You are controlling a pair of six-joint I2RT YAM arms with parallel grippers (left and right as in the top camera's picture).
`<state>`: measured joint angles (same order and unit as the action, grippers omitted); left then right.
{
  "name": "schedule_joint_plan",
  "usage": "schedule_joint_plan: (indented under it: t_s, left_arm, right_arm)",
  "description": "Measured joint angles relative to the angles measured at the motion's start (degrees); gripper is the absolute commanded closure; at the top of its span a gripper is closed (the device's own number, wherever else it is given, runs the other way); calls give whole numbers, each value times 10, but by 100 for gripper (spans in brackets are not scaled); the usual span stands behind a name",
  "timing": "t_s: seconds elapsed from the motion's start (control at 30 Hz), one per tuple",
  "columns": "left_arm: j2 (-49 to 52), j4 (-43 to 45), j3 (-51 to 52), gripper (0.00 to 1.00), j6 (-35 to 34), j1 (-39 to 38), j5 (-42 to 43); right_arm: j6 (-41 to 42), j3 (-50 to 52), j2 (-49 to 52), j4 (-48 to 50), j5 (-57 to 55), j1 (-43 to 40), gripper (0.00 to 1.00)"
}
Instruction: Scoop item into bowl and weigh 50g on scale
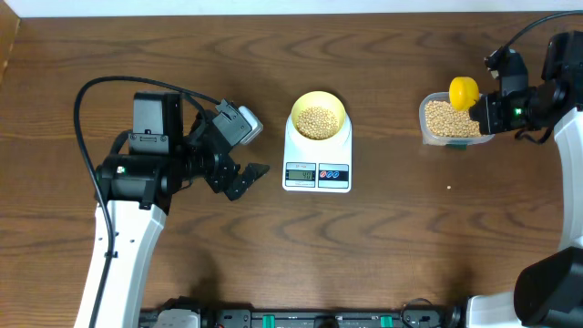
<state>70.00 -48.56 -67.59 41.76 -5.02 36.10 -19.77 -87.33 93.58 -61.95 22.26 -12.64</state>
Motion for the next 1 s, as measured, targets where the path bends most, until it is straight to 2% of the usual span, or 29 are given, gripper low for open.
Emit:
schedule_joint_plan:
  t_s: [1.0]
  left_arm:
    - [0, 0, 0, 1, 0, 0, 0]
  right_arm:
    - [0, 0, 0, 21, 0, 0, 99]
